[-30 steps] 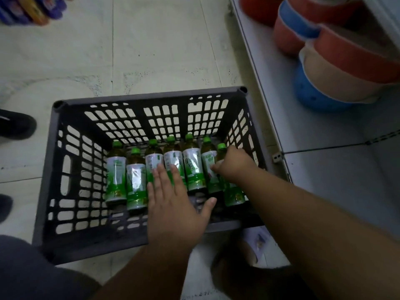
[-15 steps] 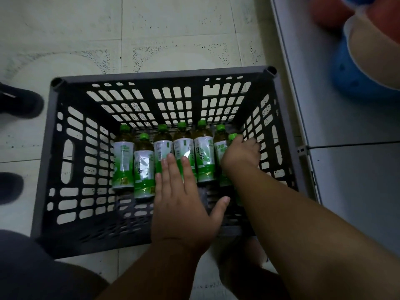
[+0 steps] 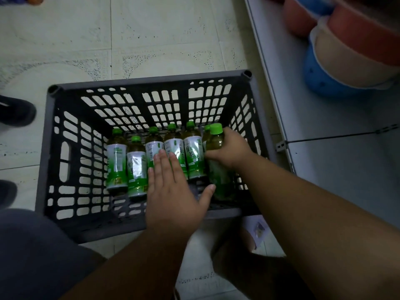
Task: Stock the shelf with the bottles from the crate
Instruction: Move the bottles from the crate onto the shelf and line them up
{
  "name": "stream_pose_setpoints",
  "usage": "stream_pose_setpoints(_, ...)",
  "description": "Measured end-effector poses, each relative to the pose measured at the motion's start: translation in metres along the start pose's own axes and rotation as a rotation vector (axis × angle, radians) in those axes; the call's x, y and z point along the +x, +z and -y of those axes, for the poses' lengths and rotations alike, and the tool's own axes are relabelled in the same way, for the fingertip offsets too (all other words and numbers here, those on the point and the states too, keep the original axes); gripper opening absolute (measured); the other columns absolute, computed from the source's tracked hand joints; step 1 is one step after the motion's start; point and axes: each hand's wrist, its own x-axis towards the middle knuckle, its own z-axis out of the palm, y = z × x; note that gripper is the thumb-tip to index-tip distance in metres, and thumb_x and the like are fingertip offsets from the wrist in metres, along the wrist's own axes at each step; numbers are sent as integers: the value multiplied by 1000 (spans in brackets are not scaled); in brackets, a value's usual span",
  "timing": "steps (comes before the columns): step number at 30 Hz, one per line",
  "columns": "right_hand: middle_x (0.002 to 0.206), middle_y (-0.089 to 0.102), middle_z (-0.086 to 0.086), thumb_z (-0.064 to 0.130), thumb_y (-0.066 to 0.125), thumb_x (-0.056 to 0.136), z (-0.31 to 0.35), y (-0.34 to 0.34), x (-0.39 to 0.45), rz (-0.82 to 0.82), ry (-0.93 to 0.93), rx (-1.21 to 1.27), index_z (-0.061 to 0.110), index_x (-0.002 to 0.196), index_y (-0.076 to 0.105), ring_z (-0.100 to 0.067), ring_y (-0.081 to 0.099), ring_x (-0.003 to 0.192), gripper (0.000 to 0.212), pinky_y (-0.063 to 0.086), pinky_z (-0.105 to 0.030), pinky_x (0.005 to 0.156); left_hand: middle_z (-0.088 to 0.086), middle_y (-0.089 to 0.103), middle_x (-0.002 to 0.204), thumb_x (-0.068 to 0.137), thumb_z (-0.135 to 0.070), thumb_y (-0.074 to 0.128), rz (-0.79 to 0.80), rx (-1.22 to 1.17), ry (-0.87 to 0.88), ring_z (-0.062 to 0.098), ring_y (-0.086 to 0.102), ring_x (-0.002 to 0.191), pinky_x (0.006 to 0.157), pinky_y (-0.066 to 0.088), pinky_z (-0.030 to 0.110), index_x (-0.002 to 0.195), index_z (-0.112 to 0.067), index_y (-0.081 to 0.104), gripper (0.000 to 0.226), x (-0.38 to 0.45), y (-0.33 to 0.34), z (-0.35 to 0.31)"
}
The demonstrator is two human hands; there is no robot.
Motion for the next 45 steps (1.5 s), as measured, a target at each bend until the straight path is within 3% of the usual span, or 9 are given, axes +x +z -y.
stream_pose_setpoints(5,103,66,2,29,88,70,40,-46,-63,-95,-136,90,21,115,54,-18,65,96,57,58,-44,88,13,-28,162,83,-84,28,73,-29,-10,24,-26,149,123,-7,40,154,-7,-22,116,-6,-14,0)
stream_pose_setpoints(9,102,66,8,37,89,70,64,-91,-131,-251,-232,162,22,117,56,-8,64,91,59,58,-39,86,5,-20,165,82,-75,54,33,-168,160,20,-16,152,123,-1,38,157,-13,-14,119,-16,-55,-15)
stream_pose_setpoints(14,92,56,18,39,86,75,84,-150,-230,-552,-298,263,25,111,49,-3,57,84,54,52,-31,84,-4,16,166,81,-65,67,23,-351,365,15,19,151,120,22,35,160,-22,11,106,-51,-134,-66)
stream_pose_setpoints(18,101,62,10,36,87,73,86,-192,-306,-773,-331,340,24,116,50,-11,62,95,57,55,-37,90,-2,54,146,78,-52,78,-6,-553,475,11,51,130,108,42,33,150,-21,41,87,-87,-173,-109)
stream_pose_setpoints(25,106,63,5,36,87,73,76,-261,-412,-950,-298,368,23,116,53,-16,63,99,57,56,-45,93,-7,56,136,66,-54,86,197,-622,742,11,52,124,108,44,38,147,-26,44,96,-139,-205,-204)
stream_pose_setpoints(34,110,59,9,37,85,76,22,-338,-375,-1016,-220,291,27,120,49,-12,59,103,57,53,-34,92,-29,55,108,68,-42,89,379,-591,864,-1,56,108,75,40,10,119,-39,46,67,-91,-157,-329)
stream_pose_setpoints(38,104,56,15,36,83,79,-13,-371,-329,-1040,-179,338,30,120,46,-5,56,96,56,45,-27,85,-11,50,143,55,-63,86,269,-490,911,10,49,128,99,43,27,146,-26,41,108,-39,-129,-382)
stream_pose_setpoints(42,98,51,20,38,83,78,-40,-406,-280,-1086,-114,306,31,112,43,-6,53,92,53,42,-25,81,-4,50,142,55,-67,84,153,-328,1011,16,50,128,100,38,25,144,-24,42,108,3,-109,-427)
stream_pose_setpoints(45,109,54,10,39,83,78,-57,-426,-251,-1103,-70,301,30,115,42,-12,54,101,56,44,-30,87,-6,52,137,51,-80,73,132,-168,1071,18,52,125,102,44,33,139,-28,43,106,30,-88,-452)
